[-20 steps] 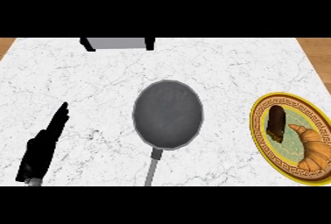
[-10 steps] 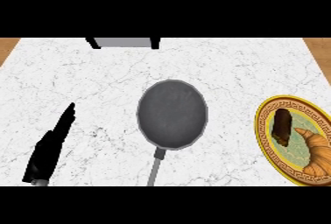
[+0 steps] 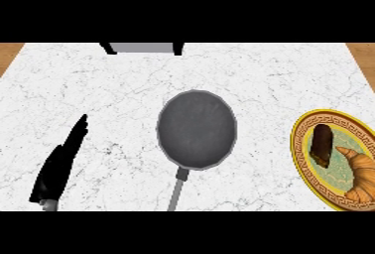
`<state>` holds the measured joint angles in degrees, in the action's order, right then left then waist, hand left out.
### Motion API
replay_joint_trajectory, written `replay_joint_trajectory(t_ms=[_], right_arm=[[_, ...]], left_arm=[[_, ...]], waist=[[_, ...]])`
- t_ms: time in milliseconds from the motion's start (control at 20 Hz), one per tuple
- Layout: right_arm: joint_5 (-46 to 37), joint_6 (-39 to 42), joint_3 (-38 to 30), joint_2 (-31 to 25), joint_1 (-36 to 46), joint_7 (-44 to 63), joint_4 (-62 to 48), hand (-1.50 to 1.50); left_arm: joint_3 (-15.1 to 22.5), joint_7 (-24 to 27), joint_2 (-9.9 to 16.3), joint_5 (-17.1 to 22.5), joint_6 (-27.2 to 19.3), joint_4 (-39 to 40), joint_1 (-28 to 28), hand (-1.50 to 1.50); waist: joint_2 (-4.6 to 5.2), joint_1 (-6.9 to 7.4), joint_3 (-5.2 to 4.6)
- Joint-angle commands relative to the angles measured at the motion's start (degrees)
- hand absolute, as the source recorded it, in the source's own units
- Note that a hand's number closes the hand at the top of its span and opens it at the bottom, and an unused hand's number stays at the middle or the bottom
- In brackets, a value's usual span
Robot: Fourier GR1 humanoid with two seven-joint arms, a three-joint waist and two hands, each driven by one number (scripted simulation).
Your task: Pick the croissant from the plate and place it in the pan
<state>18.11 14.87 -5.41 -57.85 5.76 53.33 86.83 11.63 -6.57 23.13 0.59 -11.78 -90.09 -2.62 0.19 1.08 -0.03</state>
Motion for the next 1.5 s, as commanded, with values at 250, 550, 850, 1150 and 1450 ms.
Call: replay_joint_trajectory(t_ms=[250,550,850,1150,1450], right_arm=[[-1.70,6.41,9.81,3.48,8.81,8.81,-5.82,-1.50],[0.70,10.74,9.38,1.38,9.04,10.77,-5.47,-1.50],[-1.78,10.10,14.26,4.44,11.40,12.74,-7.73,-1.50],[-2.60,7.23,17.43,7.23,11.62,17.09,-5.42,-1.50],[-3.93,7.35,17.17,8.63,9.67,15.26,-7.22,-1.50]], left_arm=[[-1.67,-2.59,-0.27,-0.45,1.61,-0.27,2.27,0.00],[-2.61,0.66,0.01,-1.02,2.71,-2.27,-3.95,0.00],[-3.53,-0.74,-2.02,-2.18,2.28,0.82,0.92,0.00],[-1.46,-4.52,-3.97,-4.60,1.26,-2.99,0.51,0.00],[-4.18,1.48,-3.73,-3.66,3.28,-2.57,-4.59,0.00]], waist=[[0.05,0.20,0.02],[-0.22,-0.50,-0.01],[-0.13,-0.62,-0.02],[-0.24,-0.81,-0.02],[-0.24,-0.76,-0.01]])
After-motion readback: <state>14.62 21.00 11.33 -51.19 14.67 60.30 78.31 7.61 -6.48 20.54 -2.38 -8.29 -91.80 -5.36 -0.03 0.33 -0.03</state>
